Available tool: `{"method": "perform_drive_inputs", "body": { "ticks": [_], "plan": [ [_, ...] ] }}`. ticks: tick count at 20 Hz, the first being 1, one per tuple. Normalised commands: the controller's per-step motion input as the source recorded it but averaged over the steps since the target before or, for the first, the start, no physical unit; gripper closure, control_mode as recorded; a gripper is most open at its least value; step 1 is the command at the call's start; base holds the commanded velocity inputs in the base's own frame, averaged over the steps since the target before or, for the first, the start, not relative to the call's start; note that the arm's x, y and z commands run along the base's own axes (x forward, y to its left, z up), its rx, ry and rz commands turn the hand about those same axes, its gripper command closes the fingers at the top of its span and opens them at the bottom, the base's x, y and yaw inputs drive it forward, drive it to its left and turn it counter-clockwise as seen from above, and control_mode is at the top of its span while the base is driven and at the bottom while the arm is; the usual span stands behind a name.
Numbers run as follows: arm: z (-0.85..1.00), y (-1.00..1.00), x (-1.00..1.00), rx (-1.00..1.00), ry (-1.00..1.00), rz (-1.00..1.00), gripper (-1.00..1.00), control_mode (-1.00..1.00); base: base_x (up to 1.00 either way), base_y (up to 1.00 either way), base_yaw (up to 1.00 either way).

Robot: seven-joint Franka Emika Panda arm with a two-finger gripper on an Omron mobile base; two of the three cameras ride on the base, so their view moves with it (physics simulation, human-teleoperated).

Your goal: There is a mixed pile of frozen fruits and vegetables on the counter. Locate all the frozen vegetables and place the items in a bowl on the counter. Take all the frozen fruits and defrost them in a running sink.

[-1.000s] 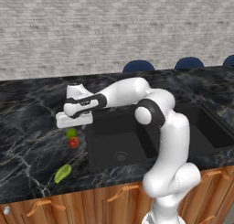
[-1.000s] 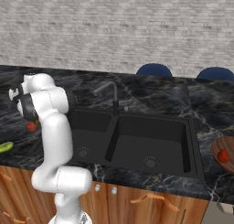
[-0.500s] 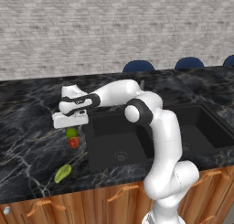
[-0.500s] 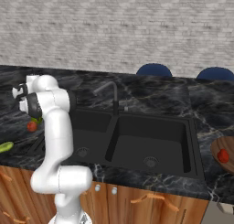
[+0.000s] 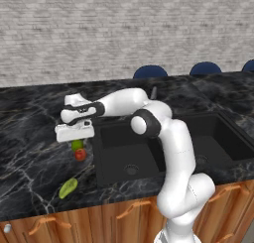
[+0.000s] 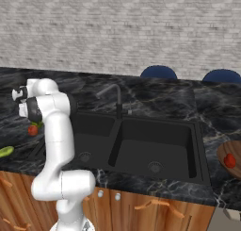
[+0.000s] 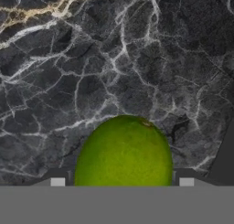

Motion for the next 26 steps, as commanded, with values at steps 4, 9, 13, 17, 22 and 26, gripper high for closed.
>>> {"method": "perform_drive_inputs", "body": {
  "ticks": [4,9,13,17,22,26],
  "plan": [
    [0.0,-0.03,-0.12,0.01,0.0,-0.02,1.0,-1.0,0.0,0.0,0.0],
    [0.04,-0.21,-0.22,0.07,-0.07,0.0,1.0,-1.0,0.0,0.0,0.0],
    [0.33,-0.29,-0.25,0.09,-0.1,0.0,1.0,-1.0,0.0,0.0,0.0],
    [0.33,-0.28,-0.33,0.08,-0.12,0.0,1.0,-1.0,0.0,0.0,0.0],
    [0.36,-0.27,-0.3,0.07,-0.14,0.02,1.0,-1.0,0.0,0.0,0.0],
    [0.36,-0.25,-0.28,0.07,-0.15,0.02,1.0,-1.0,0.0,0.0,0.0]
  ]
}}
